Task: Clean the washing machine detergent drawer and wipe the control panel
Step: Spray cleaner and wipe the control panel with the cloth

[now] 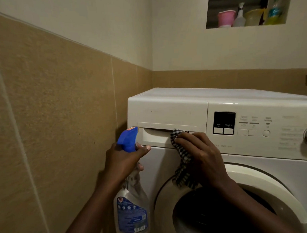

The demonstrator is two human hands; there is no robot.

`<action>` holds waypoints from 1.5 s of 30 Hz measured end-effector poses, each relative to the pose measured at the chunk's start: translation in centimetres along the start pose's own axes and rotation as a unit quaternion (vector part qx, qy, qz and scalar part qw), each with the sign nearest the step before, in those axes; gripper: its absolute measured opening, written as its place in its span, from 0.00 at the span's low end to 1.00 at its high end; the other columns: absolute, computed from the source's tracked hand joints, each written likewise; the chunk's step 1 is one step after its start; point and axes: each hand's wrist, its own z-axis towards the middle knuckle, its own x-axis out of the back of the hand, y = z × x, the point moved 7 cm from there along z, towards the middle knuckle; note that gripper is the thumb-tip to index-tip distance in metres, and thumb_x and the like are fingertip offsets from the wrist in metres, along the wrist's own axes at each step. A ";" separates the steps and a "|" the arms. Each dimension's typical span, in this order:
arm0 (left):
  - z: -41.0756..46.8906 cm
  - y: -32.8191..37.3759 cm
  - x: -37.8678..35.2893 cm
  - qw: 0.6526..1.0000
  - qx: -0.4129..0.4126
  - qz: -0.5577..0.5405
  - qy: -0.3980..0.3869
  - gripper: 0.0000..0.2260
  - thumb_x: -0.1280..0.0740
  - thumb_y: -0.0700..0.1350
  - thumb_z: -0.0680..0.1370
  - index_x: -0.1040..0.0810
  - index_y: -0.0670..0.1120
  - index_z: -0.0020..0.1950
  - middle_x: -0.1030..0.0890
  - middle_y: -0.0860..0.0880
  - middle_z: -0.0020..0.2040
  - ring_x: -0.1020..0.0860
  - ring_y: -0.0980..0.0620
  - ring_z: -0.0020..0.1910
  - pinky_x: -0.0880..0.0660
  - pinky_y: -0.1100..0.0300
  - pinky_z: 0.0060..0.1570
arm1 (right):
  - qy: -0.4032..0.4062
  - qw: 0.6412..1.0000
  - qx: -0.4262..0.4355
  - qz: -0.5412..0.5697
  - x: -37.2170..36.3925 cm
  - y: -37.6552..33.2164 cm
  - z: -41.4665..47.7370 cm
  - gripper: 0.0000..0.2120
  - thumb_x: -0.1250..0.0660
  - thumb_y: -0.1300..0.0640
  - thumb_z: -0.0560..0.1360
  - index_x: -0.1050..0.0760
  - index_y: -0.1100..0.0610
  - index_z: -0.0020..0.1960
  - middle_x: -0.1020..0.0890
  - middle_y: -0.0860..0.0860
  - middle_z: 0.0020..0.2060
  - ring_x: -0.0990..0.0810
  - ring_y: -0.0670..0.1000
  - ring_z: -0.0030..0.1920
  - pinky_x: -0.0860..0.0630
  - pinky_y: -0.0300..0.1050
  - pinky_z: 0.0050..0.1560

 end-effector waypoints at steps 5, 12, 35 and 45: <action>-0.2 0.1 0.1 1.000 0.000 0.006 0.006 0.11 0.23 0.45 0.71 0.22 0.42 0.46 0.18 0.44 0.38 0.20 0.45 0.30 0.20 0.51 0.39 | -0.030 0.999 0.028 -0.033 -1.8 -2.4 2.6 0.16 0.35 0.62 0.68 0.18 0.58 0.54 0.17 0.52 0.53 0.23 0.52 0.51 0.24 0.42 0.38; -0.1 -0.1 -0.2 1.000 0.001 0.024 0.016 0.10 0.23 0.44 0.71 0.21 0.43 0.46 0.17 0.40 0.39 0.17 0.40 0.32 0.19 0.46 0.43 | -0.096 0.994 0.028 -0.040 -4.0 -4.5 3.7 0.18 0.32 0.58 0.68 0.21 0.58 0.58 0.19 0.52 0.55 0.21 0.53 0.50 0.24 0.42 0.36; -0.2 -0.1 0.4 0.999 0.038 0.023 0.031 0.05 0.27 0.37 0.74 0.22 0.43 0.46 0.18 0.41 0.34 0.18 0.42 0.31 0.19 0.44 0.46 | -0.158 0.986 -0.001 -0.048 -5.4 -5.8 4.7 0.14 0.28 0.59 0.67 0.22 0.59 0.52 0.21 0.52 0.47 0.25 0.53 0.45 0.42 0.40 0.29; -0.8 -0.8 -0.3 0.997 0.069 -0.016 0.005 0.05 0.27 0.34 0.73 0.21 0.39 0.46 0.19 0.44 0.31 0.21 0.49 0.21 0.24 0.57 0.28 | -0.153 0.987 -0.005 -0.056 -1.1 -1.2 2.1 0.16 0.42 0.58 0.70 0.21 0.55 0.53 0.22 0.48 0.54 0.29 0.53 0.49 0.35 0.41 0.24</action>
